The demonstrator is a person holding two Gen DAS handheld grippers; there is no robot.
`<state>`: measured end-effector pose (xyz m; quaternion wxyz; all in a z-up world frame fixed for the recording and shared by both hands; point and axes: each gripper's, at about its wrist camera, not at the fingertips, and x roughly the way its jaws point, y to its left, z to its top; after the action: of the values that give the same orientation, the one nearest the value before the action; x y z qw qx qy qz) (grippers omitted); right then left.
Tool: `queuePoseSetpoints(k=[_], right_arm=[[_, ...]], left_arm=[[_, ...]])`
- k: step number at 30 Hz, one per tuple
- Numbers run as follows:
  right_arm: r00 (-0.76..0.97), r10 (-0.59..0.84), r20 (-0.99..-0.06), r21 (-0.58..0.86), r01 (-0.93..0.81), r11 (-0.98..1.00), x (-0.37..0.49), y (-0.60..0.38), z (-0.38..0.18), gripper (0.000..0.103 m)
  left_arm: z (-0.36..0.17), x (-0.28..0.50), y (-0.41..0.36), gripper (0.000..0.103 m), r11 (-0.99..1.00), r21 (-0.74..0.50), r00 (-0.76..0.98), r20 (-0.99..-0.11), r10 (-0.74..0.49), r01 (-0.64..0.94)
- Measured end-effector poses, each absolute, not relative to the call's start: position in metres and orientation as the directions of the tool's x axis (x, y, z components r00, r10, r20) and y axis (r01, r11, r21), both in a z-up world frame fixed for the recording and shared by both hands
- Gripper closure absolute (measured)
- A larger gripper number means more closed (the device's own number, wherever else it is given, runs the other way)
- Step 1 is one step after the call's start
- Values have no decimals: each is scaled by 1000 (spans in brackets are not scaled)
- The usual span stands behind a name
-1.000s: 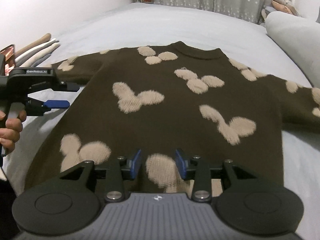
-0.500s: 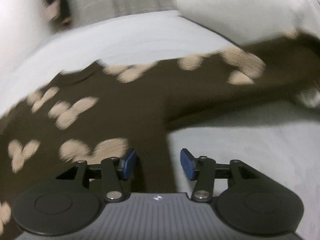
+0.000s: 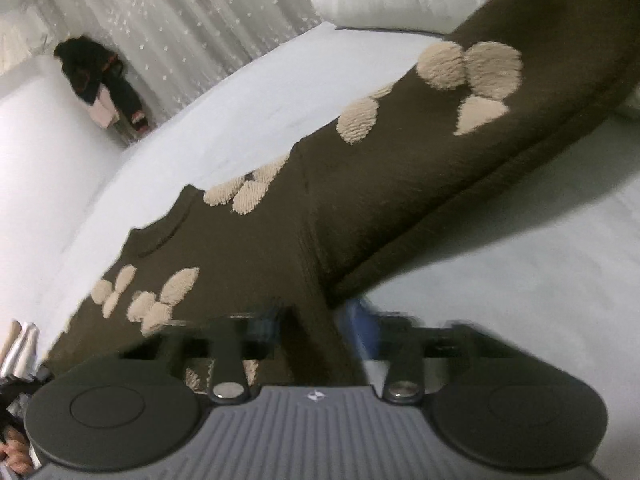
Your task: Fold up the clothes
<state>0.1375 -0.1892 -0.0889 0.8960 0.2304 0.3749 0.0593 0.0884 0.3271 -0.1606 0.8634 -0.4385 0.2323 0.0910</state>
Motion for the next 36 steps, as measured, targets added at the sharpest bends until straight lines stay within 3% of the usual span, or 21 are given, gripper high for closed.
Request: queuePoseSetpoints(k=[4,6,7,9,11,16,19,22,23,26,27,32,36], right_arm=[[706,264,-657,476,117,872,143,-195,-93,92],[705,273,-655,473,101,875,142,-195,-93,89],[706,280,-651,479,95,873,142,-196,-93,84],[717,282,-638,498,105,861,141,-203,-90,69],[740,255,-622,513,139,847,142,-213,-88,52],[745,233,-624,544,200,815,148,-227,-84,51],[742,239,-626,535,185,824,146,-222,-78,51],[740,246,-626,522,164,837,141,-211,-72,51],[740,246,-626,515,155,843,140,-206,-69,51],[741,257,-621,479,99,872,137,-185,-55,51],[740,265,-618,465,72,883,137,-175,-50,51],[714,362,-600,418,-105,902,150,-112,-27,51],[647,471,-600,364,-303,881,171,-36,-16,51]], left_arm=[[-170,93,333,98,582,-701,840,-540,-57,-411],[-173,95,334,91,552,-733,838,-535,-107,-398],[-173,96,335,86,539,-749,841,-525,-128,-385],[-173,96,335,59,515,-782,854,-493,-166,-352],[-172,99,331,52,496,-801,864,-471,-179,-334],[-167,93,333,52,478,-785,860,-499,-109,-395],[-160,82,339,42,477,-765,860,-510,-38,-433],[-166,82,349,42,421,-786,862,-507,-18,-453],[-168,83,352,48,405,-789,861,-509,-7,-463],[-165,84,354,76,408,-751,839,-537,81,-520],[-162,83,354,96,423,-724,826,-550,123,-545],[-159,76,348,90,417,-646,761,-610,221,-640],[-157,59,351,70,335,-710,784,-583,215,-620]])
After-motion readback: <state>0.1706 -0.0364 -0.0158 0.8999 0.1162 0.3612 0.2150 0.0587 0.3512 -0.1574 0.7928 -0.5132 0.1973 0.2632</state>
